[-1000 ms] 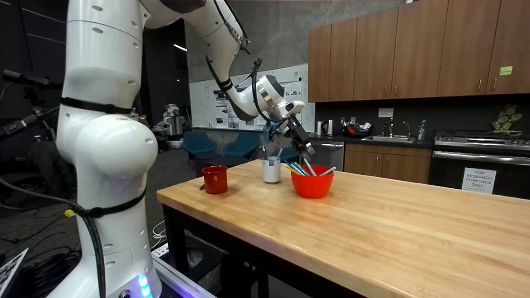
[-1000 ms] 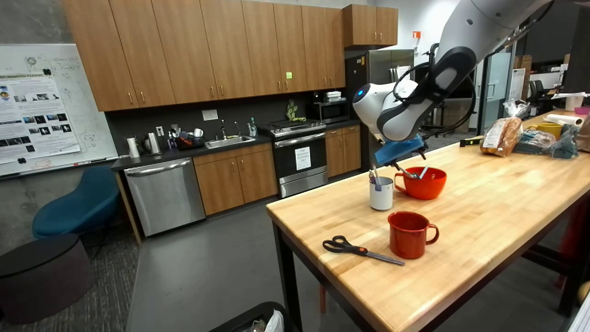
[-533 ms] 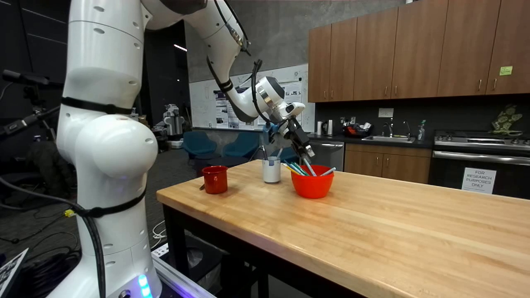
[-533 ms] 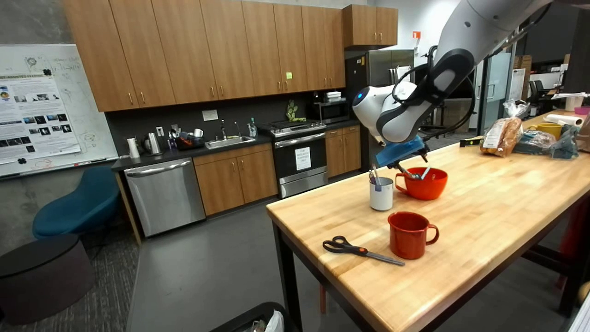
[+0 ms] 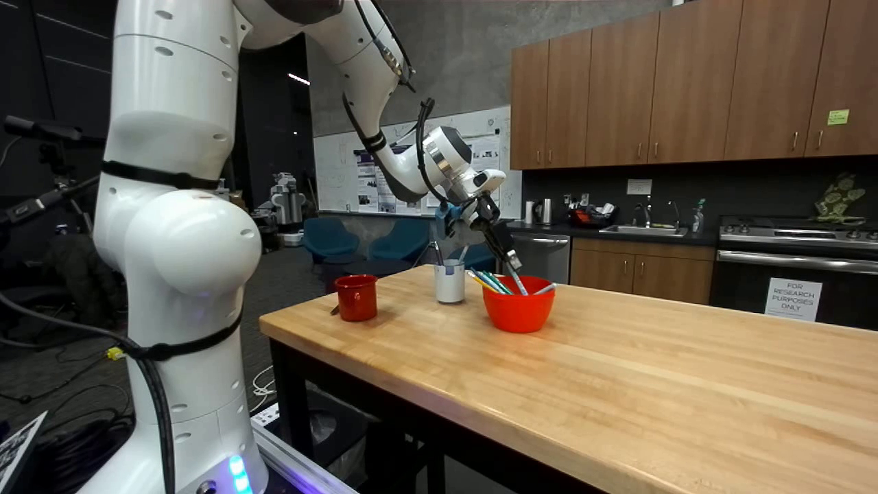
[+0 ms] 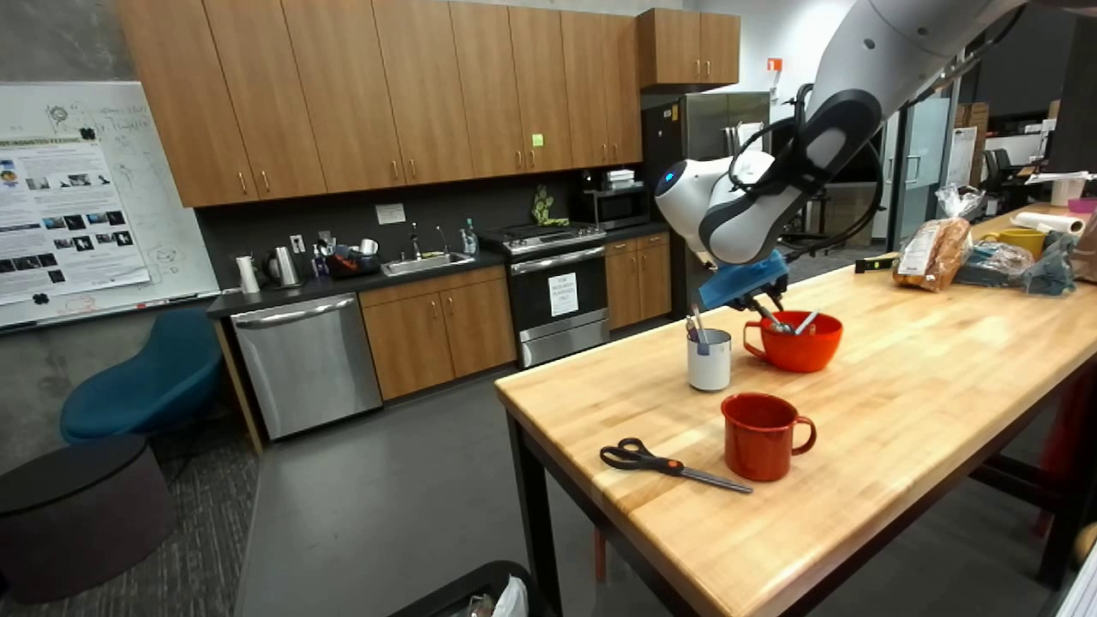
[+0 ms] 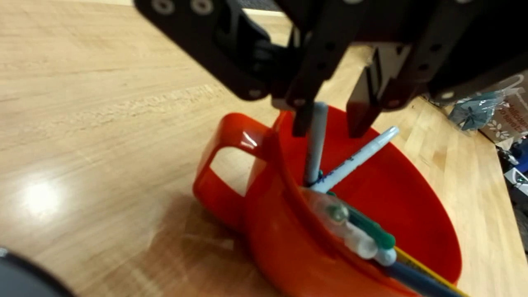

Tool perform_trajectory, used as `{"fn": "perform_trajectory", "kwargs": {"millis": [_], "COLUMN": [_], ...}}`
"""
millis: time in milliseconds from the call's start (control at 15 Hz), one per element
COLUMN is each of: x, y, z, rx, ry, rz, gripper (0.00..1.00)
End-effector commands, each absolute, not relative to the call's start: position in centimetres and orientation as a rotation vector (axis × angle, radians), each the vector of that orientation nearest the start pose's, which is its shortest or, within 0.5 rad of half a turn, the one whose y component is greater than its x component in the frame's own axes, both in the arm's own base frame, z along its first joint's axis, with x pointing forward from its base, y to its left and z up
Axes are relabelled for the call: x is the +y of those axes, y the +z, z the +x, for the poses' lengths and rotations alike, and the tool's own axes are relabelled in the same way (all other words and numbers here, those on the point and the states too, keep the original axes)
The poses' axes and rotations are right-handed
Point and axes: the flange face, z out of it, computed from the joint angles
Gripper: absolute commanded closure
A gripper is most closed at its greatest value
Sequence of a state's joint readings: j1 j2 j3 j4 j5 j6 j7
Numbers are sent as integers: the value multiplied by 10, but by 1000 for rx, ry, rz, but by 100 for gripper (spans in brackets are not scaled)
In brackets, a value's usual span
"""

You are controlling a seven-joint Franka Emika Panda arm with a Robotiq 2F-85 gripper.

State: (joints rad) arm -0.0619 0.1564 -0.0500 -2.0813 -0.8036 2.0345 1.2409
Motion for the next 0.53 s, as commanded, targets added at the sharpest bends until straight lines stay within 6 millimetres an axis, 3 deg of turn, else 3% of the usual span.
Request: {"fn": "perform_trajectory", "kwargs": {"millis": [0,467], "x": [-101,-109], "y": [355,375], "z": [553,555], "rx": [-1075,-1113], "ry": [241,280], "rz": [2203,2201], "gripper": [99,97]}}
